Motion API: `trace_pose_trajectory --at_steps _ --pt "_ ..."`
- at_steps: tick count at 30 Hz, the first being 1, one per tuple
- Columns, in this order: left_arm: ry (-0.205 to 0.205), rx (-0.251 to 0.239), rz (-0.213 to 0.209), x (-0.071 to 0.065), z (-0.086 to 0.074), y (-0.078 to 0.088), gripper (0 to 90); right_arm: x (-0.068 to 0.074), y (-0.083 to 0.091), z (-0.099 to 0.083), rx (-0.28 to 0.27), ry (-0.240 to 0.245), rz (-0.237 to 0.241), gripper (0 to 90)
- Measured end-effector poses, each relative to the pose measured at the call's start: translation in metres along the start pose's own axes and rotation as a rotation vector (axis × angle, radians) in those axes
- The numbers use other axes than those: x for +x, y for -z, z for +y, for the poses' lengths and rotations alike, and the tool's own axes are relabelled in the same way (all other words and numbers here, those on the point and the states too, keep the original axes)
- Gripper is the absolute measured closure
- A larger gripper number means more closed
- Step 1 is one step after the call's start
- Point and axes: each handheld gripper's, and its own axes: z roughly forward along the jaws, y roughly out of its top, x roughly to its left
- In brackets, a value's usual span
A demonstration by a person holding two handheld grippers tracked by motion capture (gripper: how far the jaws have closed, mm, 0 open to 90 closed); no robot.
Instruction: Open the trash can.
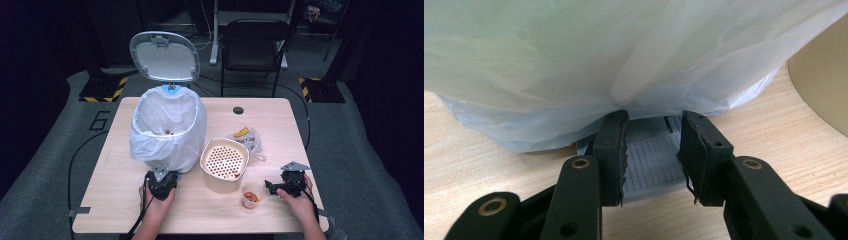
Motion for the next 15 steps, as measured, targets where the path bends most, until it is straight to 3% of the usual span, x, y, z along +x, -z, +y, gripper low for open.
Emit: trace_pose_trajectory --at_steps 15 --pt "0.004 -0.003 -0.008 0.0004 0.0000 -0.0002 63.2 -0.0004 -0.0001 0.0001 0.000 0.004 0.003 0.0"
